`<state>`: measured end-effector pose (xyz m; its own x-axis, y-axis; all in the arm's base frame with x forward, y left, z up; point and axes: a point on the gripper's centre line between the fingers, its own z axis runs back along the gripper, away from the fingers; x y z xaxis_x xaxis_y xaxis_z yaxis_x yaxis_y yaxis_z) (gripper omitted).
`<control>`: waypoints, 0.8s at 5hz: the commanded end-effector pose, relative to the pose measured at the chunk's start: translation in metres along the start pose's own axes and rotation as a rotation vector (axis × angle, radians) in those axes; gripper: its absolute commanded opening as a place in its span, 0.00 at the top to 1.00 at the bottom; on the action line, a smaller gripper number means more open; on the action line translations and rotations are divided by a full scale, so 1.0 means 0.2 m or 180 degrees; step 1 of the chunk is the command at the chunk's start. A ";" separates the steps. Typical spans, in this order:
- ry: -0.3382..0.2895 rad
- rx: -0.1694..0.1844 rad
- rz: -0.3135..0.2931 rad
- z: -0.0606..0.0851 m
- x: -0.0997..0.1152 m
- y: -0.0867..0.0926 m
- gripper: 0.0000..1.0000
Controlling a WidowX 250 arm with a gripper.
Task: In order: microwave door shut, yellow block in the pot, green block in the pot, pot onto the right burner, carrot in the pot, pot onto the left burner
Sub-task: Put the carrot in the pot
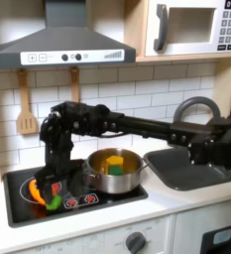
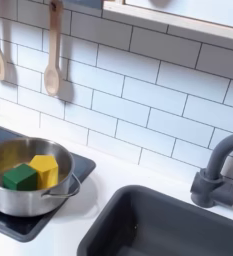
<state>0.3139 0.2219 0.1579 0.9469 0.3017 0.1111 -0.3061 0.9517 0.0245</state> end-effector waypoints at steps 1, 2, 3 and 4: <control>0.0020 -0.0034 0.0006 -0.05 0.04 0.01 0.00; -0.0053 -0.0002 0.0081 -0.04 0.07 0.01 0.00; -0.0029 0.0007 0.0253 -0.03 0.09 0.02 0.00; 0.0057 0.0089 0.0532 -0.04 0.07 0.03 0.00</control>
<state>0.3281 0.2323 0.1520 0.8855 0.4535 0.1008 -0.4584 0.8881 0.0319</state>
